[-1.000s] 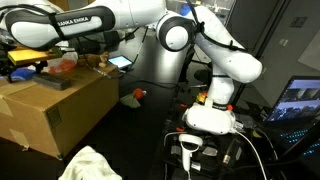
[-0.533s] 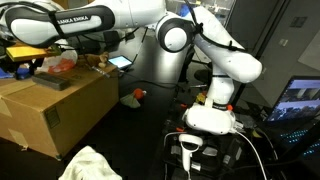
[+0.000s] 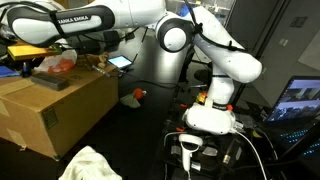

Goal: Pick the objects on the box and put them on the table, then pick the objects on the table and put them on the box

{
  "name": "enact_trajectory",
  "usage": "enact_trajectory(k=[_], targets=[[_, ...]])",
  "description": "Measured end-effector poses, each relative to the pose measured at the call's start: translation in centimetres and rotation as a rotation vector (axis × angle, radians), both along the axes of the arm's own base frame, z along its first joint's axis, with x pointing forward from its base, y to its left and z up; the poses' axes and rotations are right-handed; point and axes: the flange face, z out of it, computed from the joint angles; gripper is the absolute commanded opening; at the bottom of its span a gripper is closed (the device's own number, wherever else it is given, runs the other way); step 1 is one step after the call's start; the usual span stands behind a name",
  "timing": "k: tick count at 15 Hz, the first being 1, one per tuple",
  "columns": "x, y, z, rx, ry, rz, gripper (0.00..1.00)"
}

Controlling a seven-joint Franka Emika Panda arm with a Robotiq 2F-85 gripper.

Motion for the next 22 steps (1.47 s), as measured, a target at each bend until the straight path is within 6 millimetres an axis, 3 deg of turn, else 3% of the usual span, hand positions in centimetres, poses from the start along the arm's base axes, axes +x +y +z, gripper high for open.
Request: enact_trajectory(k=[6,10,14,17,22], targets=[[-0.4,0.9,0.2,-0.006,-0.001,0.014,0.11],[-2.3,4.8,1.3,-0.034,-0.026,0.083,0.11],[-5.5,9.7,4.0,-0.062,-0.051,0.193,0.11],[-8.7,12.4,5.1,-0.098,0.024,0.307,0.11],[-14.3,13.7,6.3,-0.148,0.197,0.515,0.11]])
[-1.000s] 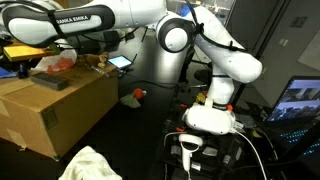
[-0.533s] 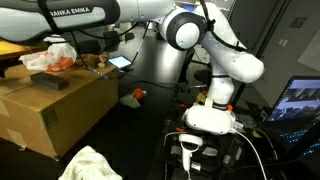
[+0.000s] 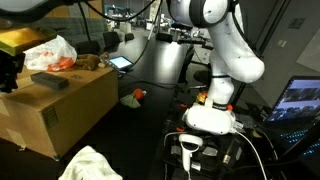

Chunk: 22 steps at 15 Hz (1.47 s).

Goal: Pick the objects on the box and put them on the table, then pick the objects on the table and put them on the box

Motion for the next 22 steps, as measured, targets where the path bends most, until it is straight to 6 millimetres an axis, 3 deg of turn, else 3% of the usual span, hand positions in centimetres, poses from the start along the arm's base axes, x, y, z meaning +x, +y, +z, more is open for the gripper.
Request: enact_trajectory(k=[5,10,14,19,22], targets=[[-4.4,-2.5,0.1,-0.043,0.171,0.189,0.11],[-7.3,-8.3,-2.9,-0.030,0.348,0.300,0.11],[-9.7,-14.3,-7.2,-0.016,0.492,0.320,0.11],[-13.4,-22.7,-14.4,0.076,0.636,0.269,0.11],[-16.2,-26.3,-17.8,0.159,0.667,0.224,0.11]])
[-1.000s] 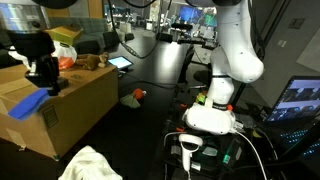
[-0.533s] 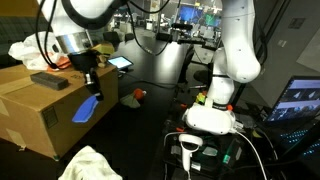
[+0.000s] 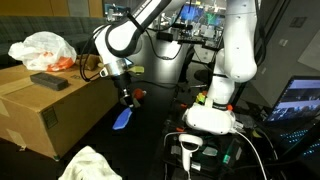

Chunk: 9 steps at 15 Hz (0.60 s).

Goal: Pick the objects on the box and put them on the table, then pick the objects on the table and put them on the box

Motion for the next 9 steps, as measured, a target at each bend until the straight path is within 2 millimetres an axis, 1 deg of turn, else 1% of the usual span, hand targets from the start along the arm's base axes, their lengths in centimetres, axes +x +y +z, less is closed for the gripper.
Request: enact_trajectory(k=[3,5,7,9], targets=[[-2.4,-2.8,-2.8,0.013,-0.004,-0.021,0.11],[-3.8,-4.1,-4.4,0.007,-0.025,-0.021,0.11],[-4.8,-5.0,-5.8,-0.003,-0.075,-0.011,0.11],[-5.0,-5.4,-6.7,-0.005,-0.154,-0.025,0.11]])
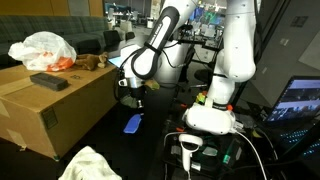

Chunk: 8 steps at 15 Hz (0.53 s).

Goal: Pick the objects on the box and put them on the table, then pick the objects on the table and put them on the box

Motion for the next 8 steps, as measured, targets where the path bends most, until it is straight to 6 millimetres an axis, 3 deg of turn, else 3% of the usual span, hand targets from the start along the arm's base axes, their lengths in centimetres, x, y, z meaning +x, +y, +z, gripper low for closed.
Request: enact_trajectory(k=[8], targets=[[1.5,0.3,-3.5,0.063,-0.180,-0.340,0.12]])
